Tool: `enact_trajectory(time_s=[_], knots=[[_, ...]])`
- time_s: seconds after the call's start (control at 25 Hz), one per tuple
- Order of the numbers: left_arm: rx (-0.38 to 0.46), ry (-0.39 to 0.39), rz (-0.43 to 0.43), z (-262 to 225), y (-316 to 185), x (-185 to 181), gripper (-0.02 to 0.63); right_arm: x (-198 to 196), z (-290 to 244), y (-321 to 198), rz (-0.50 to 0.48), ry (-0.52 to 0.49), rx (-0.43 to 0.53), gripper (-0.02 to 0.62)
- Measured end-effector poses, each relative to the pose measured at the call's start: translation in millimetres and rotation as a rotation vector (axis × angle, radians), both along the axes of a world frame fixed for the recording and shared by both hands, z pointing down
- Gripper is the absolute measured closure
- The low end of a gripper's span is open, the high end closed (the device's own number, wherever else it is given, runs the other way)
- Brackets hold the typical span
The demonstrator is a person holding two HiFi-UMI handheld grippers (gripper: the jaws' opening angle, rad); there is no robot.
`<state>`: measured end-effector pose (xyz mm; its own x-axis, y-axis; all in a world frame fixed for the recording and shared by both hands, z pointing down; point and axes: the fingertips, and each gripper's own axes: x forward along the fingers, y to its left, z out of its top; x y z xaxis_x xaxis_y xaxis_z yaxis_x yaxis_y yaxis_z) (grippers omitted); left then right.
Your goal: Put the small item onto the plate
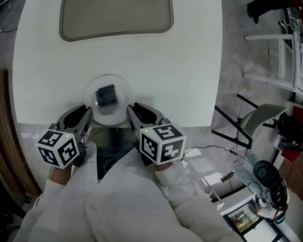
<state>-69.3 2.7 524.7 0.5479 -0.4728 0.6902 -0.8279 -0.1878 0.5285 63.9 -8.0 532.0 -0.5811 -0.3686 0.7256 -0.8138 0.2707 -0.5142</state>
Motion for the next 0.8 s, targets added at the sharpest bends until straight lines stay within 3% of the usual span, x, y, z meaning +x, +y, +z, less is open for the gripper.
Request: enact_trajectory(time_s=[0.8], knots=[[0.126, -0.06, -0.033, -46.2, -21.5, 17.9, 0.529, 17.1, -44.2, -28.0, -0.051, -0.022, 0.103, 0.522]])
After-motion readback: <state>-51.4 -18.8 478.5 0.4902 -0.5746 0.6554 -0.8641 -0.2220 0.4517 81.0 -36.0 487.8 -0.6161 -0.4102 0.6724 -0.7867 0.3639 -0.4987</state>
